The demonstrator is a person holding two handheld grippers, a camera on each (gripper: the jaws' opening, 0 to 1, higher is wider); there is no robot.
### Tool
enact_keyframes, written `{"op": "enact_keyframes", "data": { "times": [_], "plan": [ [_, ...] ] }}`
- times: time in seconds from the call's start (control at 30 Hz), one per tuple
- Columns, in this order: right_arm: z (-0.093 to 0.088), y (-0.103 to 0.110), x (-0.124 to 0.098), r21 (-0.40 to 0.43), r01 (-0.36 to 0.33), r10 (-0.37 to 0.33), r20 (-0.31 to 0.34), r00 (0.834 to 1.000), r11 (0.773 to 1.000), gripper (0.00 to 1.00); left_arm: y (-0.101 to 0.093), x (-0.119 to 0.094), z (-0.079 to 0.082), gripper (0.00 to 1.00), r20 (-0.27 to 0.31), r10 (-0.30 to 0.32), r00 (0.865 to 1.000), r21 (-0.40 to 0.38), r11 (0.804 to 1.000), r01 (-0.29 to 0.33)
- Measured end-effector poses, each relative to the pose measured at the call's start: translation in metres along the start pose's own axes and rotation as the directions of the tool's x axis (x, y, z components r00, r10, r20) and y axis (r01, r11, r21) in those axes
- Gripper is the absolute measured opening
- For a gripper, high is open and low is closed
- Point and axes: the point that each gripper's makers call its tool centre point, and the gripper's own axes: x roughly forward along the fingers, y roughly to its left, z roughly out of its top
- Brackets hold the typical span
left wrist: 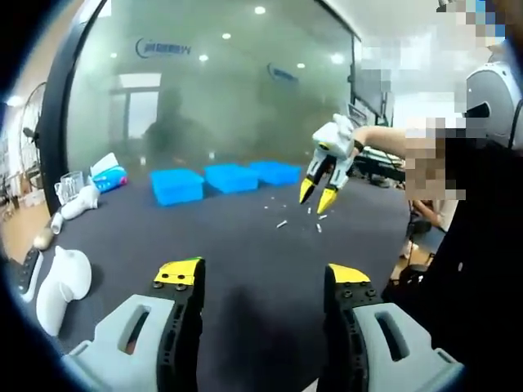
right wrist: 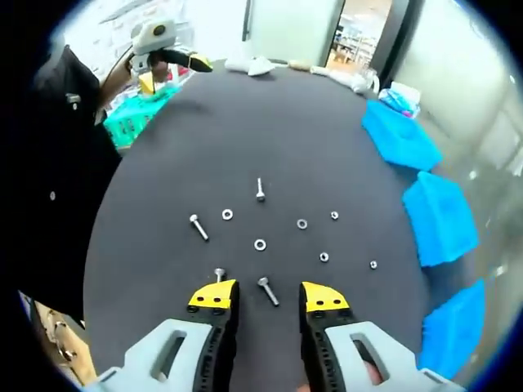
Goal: Sort the screws, nuts, and washers into the corresponding bins
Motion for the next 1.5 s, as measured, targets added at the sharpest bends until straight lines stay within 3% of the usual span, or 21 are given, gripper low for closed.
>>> {"op": "enact_keyframes", "data": {
  "times": [0.33,0.57,0.73,0.9,1.0,1.2,1.37,1.5],
  "plan": [
    [-0.003,0.002,0.005,0.03,-0.026,0.026,-0.001,1.0,0.999,0.18,0.0,0.0,-0.003,0.57,0.0,0.001,1.0,-0.011,1.0,-0.001],
    [-0.002,0.011,0.006,0.071,-0.056,0.055,0.018,0.998,0.996,0.02,-0.002,0.001,-0.004,0.57,-0.003,-0.002,1.0,-0.011,1.0,0.002],
    [-0.004,0.011,0.005,0.105,-0.053,0.049,0.034,0.998,0.993,0.02,-0.004,0.001,-0.005,0.56,-0.004,-0.006,1.0,-0.011,1.0,0.005],
    [-0.003,0.013,0.004,0.134,-0.051,0.041,0.072,0.997,0.99,0.01,-0.004,0.001,-0.004,0.56,-0.002,-0.004,1.0,-0.01,1.0,0.004],
    [0.001,0.015,0.001,0.169,-0.044,0.021,0.136,0.99,0.985,0.01,-0.003,0.001,-0.003,0.56,0.002,0.0,1.0,-0.01,1.0,0.0],
    [0.006,0.011,-0.013,0.235,0.004,-0.064,0.245,0.967,0.972,0.01,-0.001,0.001,0.0,0.56,0.011,0.008,1.0,-0.008,1.0,-0.008],
    [0.011,0.014,-0.031,0.312,0.005,-0.126,0.367,0.922,0.95,0.01,-0.004,0.004,0.003,0.56,0.019,0.001,1.0,-0.007,1.0,-0.001],
    [0.003,0.015,-0.045,0.356,0.053,-0.207,0.41,0.888,0.933,0.01,-0.01,0.006,0.003,0.56,0.015,-0.013,1.0,0.002,1.0,0.013]
  ]
}}
